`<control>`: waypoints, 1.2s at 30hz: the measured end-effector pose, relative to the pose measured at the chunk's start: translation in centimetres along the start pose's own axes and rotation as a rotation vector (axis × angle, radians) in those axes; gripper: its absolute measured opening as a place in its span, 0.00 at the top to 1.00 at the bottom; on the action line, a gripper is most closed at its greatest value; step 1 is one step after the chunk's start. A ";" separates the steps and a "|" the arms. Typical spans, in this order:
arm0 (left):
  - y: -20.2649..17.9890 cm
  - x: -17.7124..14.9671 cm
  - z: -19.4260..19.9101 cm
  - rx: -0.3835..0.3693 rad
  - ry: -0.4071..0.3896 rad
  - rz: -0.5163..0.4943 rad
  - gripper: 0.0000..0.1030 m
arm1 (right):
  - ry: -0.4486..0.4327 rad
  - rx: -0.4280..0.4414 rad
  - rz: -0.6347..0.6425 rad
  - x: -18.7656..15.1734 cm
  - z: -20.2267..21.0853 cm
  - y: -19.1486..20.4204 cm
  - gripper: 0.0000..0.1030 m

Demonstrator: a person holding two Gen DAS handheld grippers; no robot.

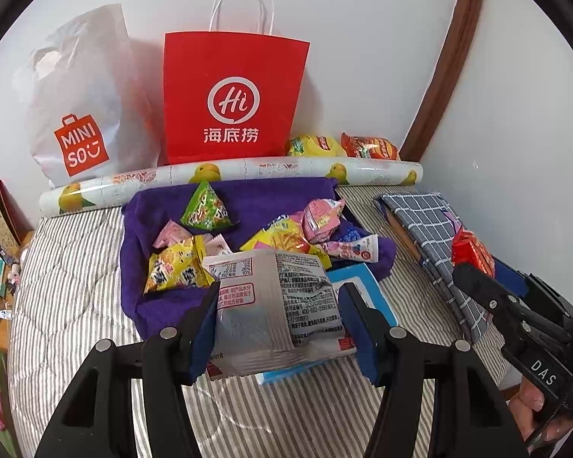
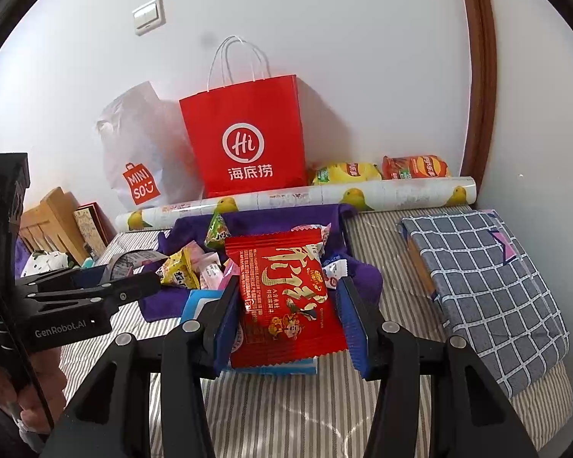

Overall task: Organize snacks
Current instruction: 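Carry the red candy packet and white packet over the purple towel with both tools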

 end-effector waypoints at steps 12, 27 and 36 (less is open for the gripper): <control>0.9 1.6 -1.1 -0.001 -0.009 0.001 0.43 | 0.003 -0.011 0.004 1.7 -1.7 0.4 0.52; 2.6 3.9 -1.8 0.021 -0.030 0.003 0.43 | -0.011 -0.005 0.024 4.0 -3.7 1.6 0.53; 3.6 5.4 -2.9 0.029 -0.025 0.016 0.43 | -0.016 0.000 0.008 5.4 -5.2 1.0 0.52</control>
Point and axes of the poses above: each gripper's, at about its wrist camera, not at the fingertips, and z roughly against the way its jaws point, y to its left, x to its top, the point moved 1 cm from there along -z, roughly the way its jaws point, and after that the axes turned 1 degree about -x, right-handed, at the moved point
